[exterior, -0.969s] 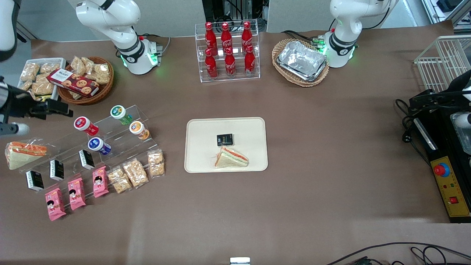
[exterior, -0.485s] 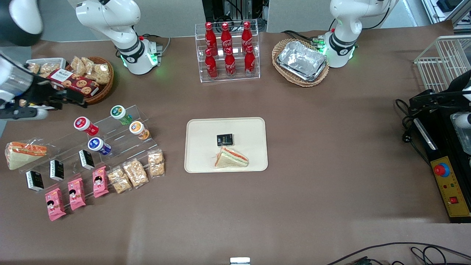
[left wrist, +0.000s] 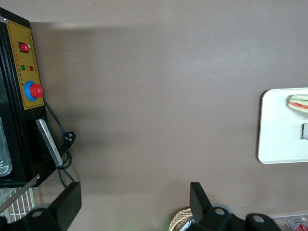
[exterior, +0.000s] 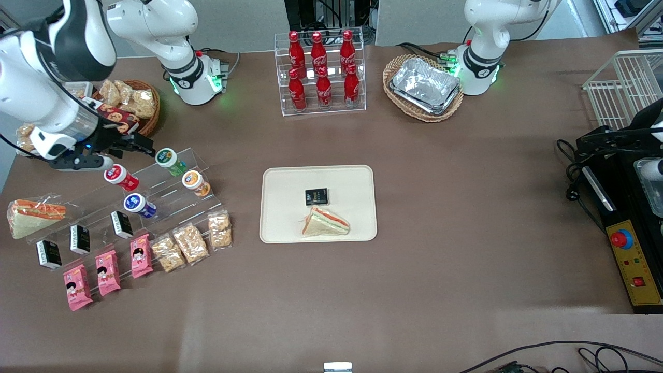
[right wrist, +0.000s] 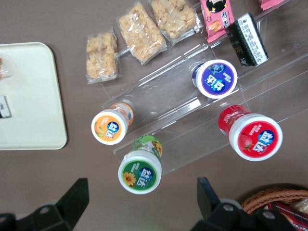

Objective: Place green gum on tray
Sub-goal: 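Lower the right gripper onto the green-labelled bottle and close on it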

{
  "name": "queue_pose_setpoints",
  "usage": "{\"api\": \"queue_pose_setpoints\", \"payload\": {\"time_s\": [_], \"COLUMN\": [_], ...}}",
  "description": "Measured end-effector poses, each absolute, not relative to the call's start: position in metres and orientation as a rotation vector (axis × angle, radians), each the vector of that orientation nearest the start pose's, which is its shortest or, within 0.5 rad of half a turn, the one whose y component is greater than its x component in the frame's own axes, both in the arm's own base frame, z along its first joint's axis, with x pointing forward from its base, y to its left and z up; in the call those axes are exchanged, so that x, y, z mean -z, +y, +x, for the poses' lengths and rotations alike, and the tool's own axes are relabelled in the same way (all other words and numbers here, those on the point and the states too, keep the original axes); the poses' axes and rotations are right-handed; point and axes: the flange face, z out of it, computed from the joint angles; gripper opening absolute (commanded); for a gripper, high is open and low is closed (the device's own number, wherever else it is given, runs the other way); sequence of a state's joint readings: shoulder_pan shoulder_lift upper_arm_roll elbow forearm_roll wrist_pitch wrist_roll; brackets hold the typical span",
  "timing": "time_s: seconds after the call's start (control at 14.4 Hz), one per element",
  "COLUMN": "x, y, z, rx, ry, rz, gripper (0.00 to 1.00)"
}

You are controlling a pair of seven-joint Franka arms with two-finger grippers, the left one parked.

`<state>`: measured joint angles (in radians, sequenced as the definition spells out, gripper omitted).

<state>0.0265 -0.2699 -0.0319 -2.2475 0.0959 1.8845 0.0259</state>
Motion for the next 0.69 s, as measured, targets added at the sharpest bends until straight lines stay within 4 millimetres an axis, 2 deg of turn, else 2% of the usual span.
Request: {"api": "queue_pose_setpoints", "payload": {"time_s": [0.35, 0.69], "x": [-0.423, -0.380], "y": [0.004, 0.012], "z": [0.448, 0.431], "rx": [-0.112, -0.111], "ry": [0.118, 0.112], "rz": [-3.046, -3.053], "gripper": [1.00, 1.00]}}
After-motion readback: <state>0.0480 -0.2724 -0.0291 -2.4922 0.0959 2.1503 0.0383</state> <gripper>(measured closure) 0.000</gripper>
